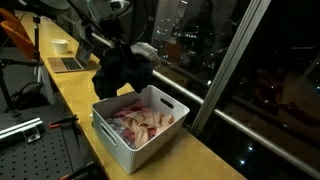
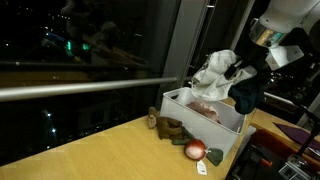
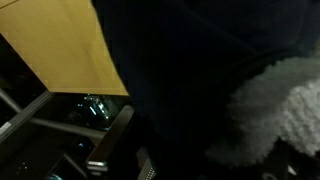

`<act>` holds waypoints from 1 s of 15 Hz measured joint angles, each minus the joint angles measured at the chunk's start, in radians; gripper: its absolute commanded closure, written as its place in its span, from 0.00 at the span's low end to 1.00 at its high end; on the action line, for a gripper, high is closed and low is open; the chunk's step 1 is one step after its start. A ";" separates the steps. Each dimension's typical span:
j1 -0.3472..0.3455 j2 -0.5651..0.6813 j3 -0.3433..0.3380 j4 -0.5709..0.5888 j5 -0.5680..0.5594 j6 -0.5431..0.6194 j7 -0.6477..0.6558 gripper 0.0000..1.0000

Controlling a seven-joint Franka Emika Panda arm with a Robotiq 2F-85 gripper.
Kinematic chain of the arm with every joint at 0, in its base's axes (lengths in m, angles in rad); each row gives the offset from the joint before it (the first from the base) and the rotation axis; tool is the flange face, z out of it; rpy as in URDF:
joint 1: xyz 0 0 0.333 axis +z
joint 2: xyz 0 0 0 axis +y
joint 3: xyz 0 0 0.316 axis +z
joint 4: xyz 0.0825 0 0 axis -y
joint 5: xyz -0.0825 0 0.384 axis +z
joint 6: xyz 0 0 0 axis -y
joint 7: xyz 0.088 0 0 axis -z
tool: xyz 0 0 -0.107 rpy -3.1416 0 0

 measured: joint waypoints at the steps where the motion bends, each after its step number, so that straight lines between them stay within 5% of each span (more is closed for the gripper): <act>1: -0.032 0.001 0.016 0.000 0.007 0.006 -0.012 0.99; 8: -0.175 0.100 0.036 0.001 0.029 0.170 -0.065 0.99; 14: -0.220 0.198 0.036 0.031 0.048 0.221 -0.106 0.99; 15: -0.221 0.206 0.036 0.037 0.053 0.221 -0.113 0.73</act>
